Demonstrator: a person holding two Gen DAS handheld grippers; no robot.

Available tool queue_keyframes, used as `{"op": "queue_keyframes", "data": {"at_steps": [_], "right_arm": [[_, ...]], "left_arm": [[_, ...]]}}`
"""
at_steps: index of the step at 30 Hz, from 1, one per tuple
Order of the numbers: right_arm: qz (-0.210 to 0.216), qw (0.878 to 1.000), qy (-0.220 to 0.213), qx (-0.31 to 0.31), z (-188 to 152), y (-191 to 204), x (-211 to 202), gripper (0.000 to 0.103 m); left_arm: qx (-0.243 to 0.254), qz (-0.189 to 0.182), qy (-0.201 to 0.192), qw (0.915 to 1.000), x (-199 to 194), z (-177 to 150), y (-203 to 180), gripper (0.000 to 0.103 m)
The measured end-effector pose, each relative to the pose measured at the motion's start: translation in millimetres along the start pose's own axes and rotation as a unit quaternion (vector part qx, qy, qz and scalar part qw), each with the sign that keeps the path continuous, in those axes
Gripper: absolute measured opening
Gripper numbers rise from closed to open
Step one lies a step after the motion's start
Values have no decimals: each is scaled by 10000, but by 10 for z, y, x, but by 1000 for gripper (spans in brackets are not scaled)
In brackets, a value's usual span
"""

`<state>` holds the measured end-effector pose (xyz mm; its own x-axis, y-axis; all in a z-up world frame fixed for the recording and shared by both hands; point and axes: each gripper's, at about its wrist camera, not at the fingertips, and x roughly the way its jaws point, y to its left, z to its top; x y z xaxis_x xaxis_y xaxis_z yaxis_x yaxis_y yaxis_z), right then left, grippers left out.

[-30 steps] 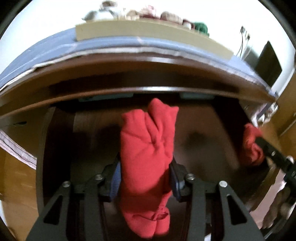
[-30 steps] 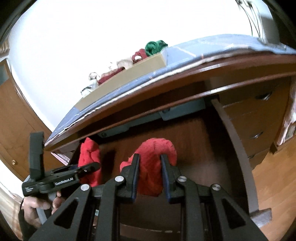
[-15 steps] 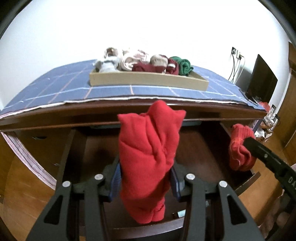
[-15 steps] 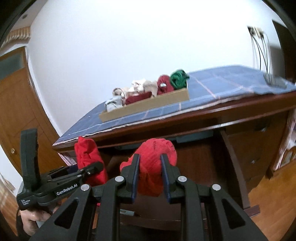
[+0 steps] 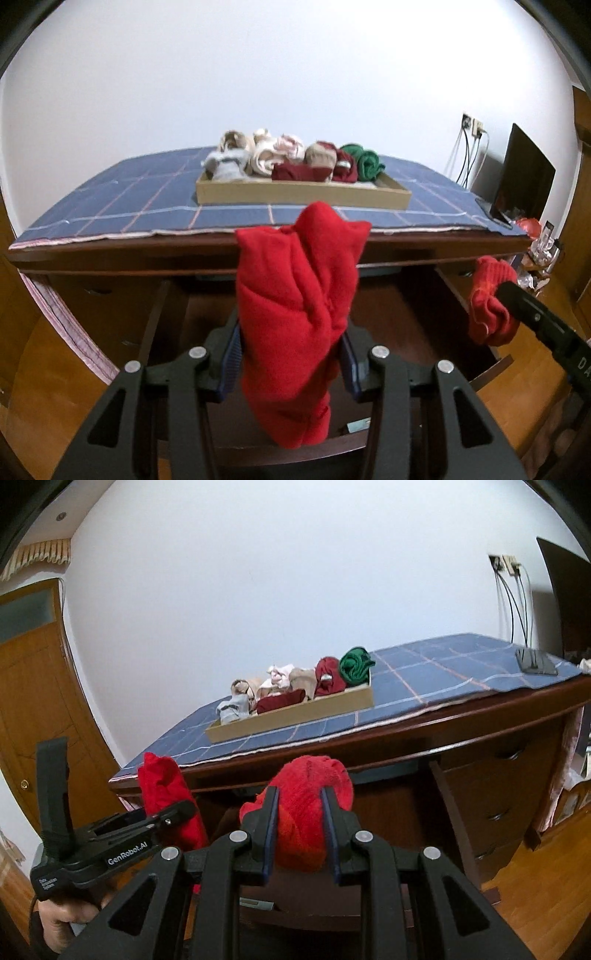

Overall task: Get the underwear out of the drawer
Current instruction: 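Lift both red socks out of the drawer toward the box lid, then carry both red socks over the box lid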

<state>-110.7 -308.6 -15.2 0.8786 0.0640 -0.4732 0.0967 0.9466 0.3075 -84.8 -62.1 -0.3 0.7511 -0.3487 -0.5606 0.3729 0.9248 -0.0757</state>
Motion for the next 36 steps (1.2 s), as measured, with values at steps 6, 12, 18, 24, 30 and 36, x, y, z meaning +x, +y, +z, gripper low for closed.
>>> {"op": "queue_keyframes", "data": {"at_steps": [6, 12, 18, 24, 30, 36], "right_arm": [[-67, 9997, -218, -96, 47, 48, -99, 25], [-140, 9988, -414, -207, 109, 75, -188, 25], [-156, 9980, -559, -268, 167, 101, -273, 25], [-215, 9961, -767, -376, 253, 133, -389, 25], [-238, 9945, -915, -461, 334, 162, -474, 25], [-224, 9939, -971, -480, 381, 166, -512, 25]], "left_arm": [[64, -65, -288, 9995, -148, 45, -37, 44], [152, -56, -513, 9986, -263, 108, -73, 44], [199, -16, -691, 9974, -356, 167, -96, 44], [218, -34, -821, 9964, -432, 230, -117, 44], [283, -46, -944, 9951, -501, 284, -164, 44], [289, -59, -992, 9946, -543, 320, -178, 44]]}}
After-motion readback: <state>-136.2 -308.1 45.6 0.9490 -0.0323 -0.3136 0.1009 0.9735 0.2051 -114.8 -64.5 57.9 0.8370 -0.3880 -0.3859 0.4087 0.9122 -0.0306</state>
